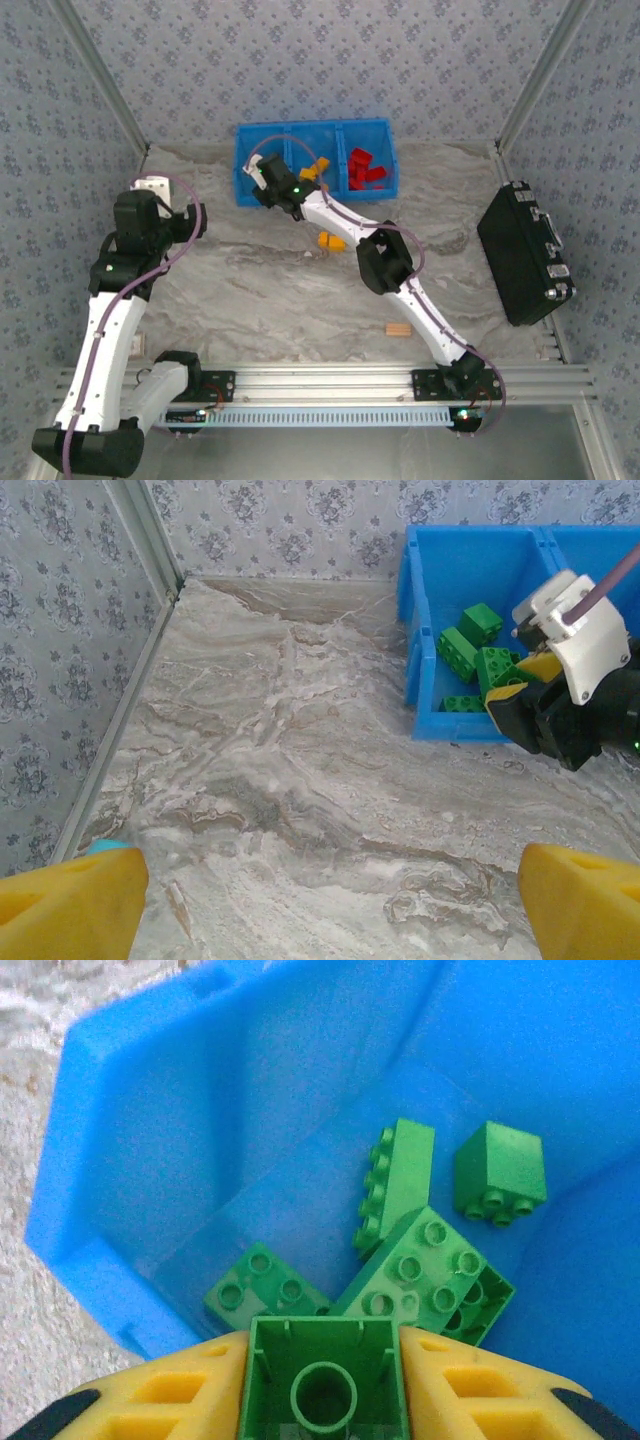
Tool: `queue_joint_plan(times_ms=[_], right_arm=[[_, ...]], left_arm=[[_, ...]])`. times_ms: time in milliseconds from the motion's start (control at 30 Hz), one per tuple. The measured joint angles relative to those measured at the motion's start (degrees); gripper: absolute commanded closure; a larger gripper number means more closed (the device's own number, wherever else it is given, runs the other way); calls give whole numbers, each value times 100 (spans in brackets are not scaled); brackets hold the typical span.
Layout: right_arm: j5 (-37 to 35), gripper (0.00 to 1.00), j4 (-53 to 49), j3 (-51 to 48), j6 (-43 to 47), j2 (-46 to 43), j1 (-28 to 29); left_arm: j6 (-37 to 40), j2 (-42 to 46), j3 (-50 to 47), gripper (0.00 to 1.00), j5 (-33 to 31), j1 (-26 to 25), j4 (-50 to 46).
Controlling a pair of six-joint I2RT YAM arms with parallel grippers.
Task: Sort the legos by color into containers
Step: Place the lego in the container.
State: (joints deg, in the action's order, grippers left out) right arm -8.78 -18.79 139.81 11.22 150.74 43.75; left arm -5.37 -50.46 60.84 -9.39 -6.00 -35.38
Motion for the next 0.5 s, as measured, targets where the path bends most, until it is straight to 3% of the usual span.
queue_joint_plan(times_ms=[367,500], right_arm=[[238,37,138,59,-133,-24,-37],[393,32,289,-879,-122,-592,-37]], left_arm=[[240,17,802,5,-310,0,-402],[188,37,802,5,-262,0,-540]])
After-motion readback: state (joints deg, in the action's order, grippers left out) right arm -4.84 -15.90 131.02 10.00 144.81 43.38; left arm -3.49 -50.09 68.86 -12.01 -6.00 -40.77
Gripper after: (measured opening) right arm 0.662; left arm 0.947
